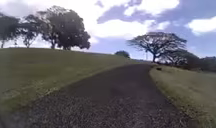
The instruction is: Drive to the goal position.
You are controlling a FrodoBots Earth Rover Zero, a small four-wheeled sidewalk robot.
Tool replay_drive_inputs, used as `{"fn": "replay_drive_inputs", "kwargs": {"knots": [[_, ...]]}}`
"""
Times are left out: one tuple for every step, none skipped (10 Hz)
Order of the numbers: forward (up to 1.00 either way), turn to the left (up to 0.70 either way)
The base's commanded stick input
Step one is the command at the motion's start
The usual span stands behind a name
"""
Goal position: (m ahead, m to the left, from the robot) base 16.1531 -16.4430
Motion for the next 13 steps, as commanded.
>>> {"fn": "replay_drive_inputs", "kwargs": {"knots": [[0.5, 0.0], [0.5, 0.0], [0.5, 0.0], [0.5, 0.0], [0.5, 0.0], [0.5, 0.0], [0.5, 0.0], [0.5, 0.0], [0.5, 0.0], [0.5, 0.0], [0.5, 0.0], [0.5, 0.0], [0.5, 0.0]]}}
